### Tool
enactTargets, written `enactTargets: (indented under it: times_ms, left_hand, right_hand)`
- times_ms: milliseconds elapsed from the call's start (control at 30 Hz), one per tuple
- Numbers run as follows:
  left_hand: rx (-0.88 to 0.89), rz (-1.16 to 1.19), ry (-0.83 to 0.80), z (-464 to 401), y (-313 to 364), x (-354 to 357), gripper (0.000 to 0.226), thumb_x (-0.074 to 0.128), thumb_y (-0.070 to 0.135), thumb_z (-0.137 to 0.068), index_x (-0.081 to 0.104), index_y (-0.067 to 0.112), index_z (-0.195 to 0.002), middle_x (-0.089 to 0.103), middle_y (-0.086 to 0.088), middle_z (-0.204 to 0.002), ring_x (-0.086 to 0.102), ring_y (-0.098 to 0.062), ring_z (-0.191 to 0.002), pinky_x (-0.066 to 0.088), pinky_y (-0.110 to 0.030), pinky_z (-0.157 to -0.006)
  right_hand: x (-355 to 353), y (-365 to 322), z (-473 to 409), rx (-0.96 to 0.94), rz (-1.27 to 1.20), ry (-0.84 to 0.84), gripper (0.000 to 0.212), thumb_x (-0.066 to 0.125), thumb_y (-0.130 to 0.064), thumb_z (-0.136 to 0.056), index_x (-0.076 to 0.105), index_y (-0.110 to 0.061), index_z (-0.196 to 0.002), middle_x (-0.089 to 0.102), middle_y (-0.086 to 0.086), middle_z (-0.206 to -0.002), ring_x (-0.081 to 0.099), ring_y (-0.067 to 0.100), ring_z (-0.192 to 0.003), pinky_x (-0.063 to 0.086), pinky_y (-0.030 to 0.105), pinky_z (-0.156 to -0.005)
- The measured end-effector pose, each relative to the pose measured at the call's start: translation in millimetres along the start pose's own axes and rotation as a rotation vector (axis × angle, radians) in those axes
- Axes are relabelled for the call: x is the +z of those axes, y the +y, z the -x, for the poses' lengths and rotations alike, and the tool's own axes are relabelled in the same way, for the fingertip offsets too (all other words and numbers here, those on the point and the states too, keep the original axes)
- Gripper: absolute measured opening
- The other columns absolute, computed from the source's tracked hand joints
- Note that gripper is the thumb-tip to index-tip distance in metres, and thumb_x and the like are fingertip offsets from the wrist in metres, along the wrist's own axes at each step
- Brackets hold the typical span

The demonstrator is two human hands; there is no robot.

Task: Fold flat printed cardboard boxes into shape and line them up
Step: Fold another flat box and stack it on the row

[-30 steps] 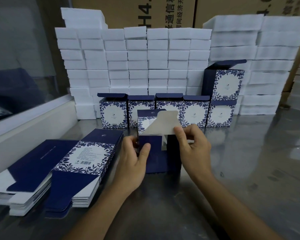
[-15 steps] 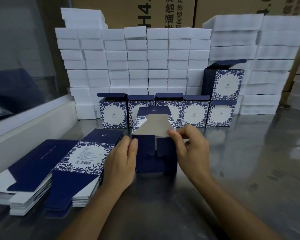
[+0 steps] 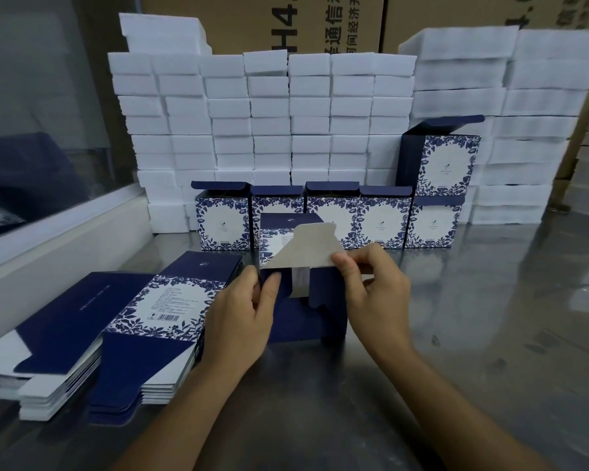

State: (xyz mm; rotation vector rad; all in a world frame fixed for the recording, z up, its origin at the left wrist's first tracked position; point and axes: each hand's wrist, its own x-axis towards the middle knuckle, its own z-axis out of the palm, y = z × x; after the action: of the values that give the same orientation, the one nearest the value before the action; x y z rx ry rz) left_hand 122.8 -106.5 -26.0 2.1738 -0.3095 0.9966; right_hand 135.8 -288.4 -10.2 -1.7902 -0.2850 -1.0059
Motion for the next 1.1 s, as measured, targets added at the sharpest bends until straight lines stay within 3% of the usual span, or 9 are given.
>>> enactTargets:
  times_ms: [167,467,533,600,667,900,967,1033,1100]
  left_hand:
    - [-0.064,-0.070,-0.167,5,-5,7,0.048,0.033,0.064,-0.087,0.034,0.023,-0.061,0.042,0.007,-0.054,0.047,-0.015,-0.052,0.029,-0.031,-0.051]
    - [-0.110,-0.137,-0.245,1,-9,7,0.049,0.049,0.048,-0.096,0.040,0.017,-0.059,0.048,0.001,-0.058,0.053,-0.025,-0.059,0.038,-0.036,-0.056]
    - [-0.101,-0.273,-0.376,2,-10,7,0.044,0.045,0.052,-0.097,0.048,0.020,-0.066,0.054,0.003,-0.079,0.056,-0.025,-0.083,0.042,-0.038,-0.072]
    - [-0.110,-0.454,-0.553,4,-14,10,0.041,0.038,0.053,-0.099,0.064,0.022,-0.093,0.052,0.002,-0.113,0.045,-0.022,-0.111,0.035,-0.042,-0.093]
    - [-0.132,-0.483,-0.622,5,-17,12,0.042,0.035,0.050,-0.101,0.065,0.023,-0.109,0.046,0.003,-0.127,0.036,-0.020,-0.119,0.027,-0.042,-0.099]
    - [-0.141,-0.454,-0.585,4,-17,12,0.035,0.039,0.044,-0.101,0.062,0.021,-0.088,0.047,0.003,-0.117,0.038,-0.019,-0.113,0.026,-0.040,-0.094]
    - [-0.136,-0.437,-0.571,5,-14,11,0.034,0.040,0.048,-0.100,0.052,0.025,-0.077,0.048,0.005,-0.112,0.040,-0.019,-0.111,0.028,-0.040,-0.092]
    - [-0.137,-0.370,-0.501,6,-10,8,0.035,0.042,0.050,-0.098,0.046,0.025,-0.073,0.049,0.006,-0.103,0.045,-0.019,-0.105,0.032,-0.039,-0.089]
    - [-0.133,-0.168,-0.353,5,-10,8,0.023,0.050,0.044,-0.096,0.049,0.023,-0.085,0.050,0.006,-0.100,0.051,-0.020,-0.101,0.041,-0.040,-0.086]
  right_hand:
    - [-5,4,-3,0.075,-0.009,-0.007,0.031,0.055,-0.056,-0.089,0.057,-0.026,-0.080,0.066,-0.018,-0.081,0.063,0.001,-0.082,0.052,0.038,-0.067]
    - [-4,6,-3,0.085,-0.021,0.006,0.027,0.059,-0.053,-0.090,0.058,-0.027,-0.080,0.066,-0.018,-0.082,0.064,0.002,-0.083,0.052,0.037,-0.070]
    - [-5,6,-4,0.088,-0.027,0.015,0.026,0.059,-0.053,-0.089,0.057,-0.029,-0.080,0.066,-0.018,-0.081,0.064,0.000,-0.083,0.051,0.033,-0.070]
    - [-6,6,-4,0.090,-0.031,0.021,0.025,0.058,-0.054,-0.087,0.057,-0.030,-0.079,0.066,-0.018,-0.081,0.063,-0.002,-0.083,0.048,0.028,-0.069]
    - [-6,5,-5,0.097,-0.036,0.019,0.025,0.057,-0.055,-0.086,0.057,-0.032,-0.078,0.066,-0.018,-0.082,0.062,-0.003,-0.083,0.045,0.025,-0.069]
    - [-5,6,-5,0.125,-0.071,-0.026,0.023,0.060,-0.054,-0.088,0.055,-0.033,-0.080,0.066,-0.017,-0.086,0.062,-0.001,-0.087,0.047,0.025,-0.069]
    - [-6,10,-5,0.134,-0.075,-0.077,0.015,0.067,-0.037,-0.092,0.055,-0.036,-0.084,0.065,-0.021,-0.090,0.062,-0.001,-0.090,0.048,0.024,-0.070]
    - [-7,13,-5,0.164,-0.081,-0.146,0.027,0.070,-0.017,-0.092,0.055,-0.039,-0.090,0.063,-0.021,-0.096,0.061,0.000,-0.092,0.052,0.029,-0.073]
    - [-8,13,-5,0.192,-0.104,-0.177,0.033,0.069,-0.007,-0.092,0.055,-0.038,-0.092,0.062,-0.017,-0.100,0.060,0.003,-0.091,0.055,0.034,-0.072]
